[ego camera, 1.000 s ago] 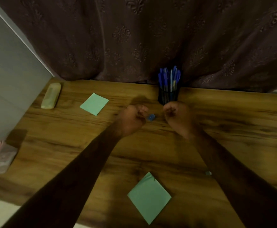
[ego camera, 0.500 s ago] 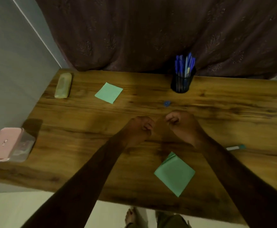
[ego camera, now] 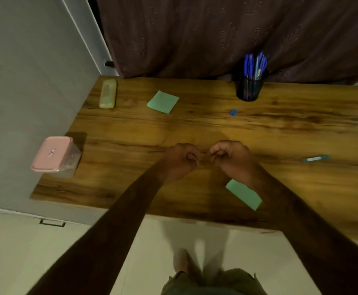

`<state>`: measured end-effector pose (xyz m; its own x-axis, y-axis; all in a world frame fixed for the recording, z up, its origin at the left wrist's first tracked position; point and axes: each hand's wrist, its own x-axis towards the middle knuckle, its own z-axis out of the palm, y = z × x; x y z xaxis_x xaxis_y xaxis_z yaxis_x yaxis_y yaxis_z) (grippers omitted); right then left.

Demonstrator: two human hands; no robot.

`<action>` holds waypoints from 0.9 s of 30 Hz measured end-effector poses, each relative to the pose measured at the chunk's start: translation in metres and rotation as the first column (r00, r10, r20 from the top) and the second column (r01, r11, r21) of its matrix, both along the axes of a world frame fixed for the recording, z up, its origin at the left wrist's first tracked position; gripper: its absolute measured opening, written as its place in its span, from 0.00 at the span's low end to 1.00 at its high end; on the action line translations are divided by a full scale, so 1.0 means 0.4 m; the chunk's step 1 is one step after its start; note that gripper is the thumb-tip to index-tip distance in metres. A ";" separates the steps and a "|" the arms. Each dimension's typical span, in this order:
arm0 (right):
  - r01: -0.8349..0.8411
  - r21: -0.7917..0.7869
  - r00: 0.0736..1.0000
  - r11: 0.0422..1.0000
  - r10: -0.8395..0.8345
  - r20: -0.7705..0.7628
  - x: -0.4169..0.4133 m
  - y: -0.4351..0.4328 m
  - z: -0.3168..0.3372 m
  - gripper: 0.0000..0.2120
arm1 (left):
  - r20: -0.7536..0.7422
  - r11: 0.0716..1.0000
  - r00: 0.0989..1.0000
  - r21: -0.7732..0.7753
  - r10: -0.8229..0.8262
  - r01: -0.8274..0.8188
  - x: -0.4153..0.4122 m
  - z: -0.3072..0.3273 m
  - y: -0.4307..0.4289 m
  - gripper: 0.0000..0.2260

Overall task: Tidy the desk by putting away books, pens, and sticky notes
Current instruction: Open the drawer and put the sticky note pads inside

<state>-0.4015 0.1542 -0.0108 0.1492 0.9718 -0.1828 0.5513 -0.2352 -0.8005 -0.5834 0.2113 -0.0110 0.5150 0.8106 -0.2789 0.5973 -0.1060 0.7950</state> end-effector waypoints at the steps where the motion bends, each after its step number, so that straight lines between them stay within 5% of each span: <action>1: -0.006 0.006 1.000 1.000 0.006 -0.015 -0.014 -0.016 -0.004 0.09 | -0.009 1.000 1.000 -0.003 0.009 -0.009 -0.010 -0.002 -0.014 0.11; 8: -0.190 -0.049 0.978 0.981 0.185 -0.094 -0.073 -0.156 -0.024 0.14 | 0.046 0.987 0.987 -0.061 0.152 -0.149 -0.058 -0.018 -0.135 0.11; 19: -0.250 -0.278 0.941 0.927 0.165 -0.295 -0.131 -0.368 -0.102 0.11 | 0.137 0.891 0.920 -0.337 0.366 -0.304 -0.154 -0.093 -0.369 0.10; 27: -0.171 -0.483 0.944 0.859 0.003 -0.329 -0.169 -0.411 -0.225 0.10 | 0.025 0.744 0.862 -0.518 0.507 -0.422 -0.243 -0.219 -0.402 0.08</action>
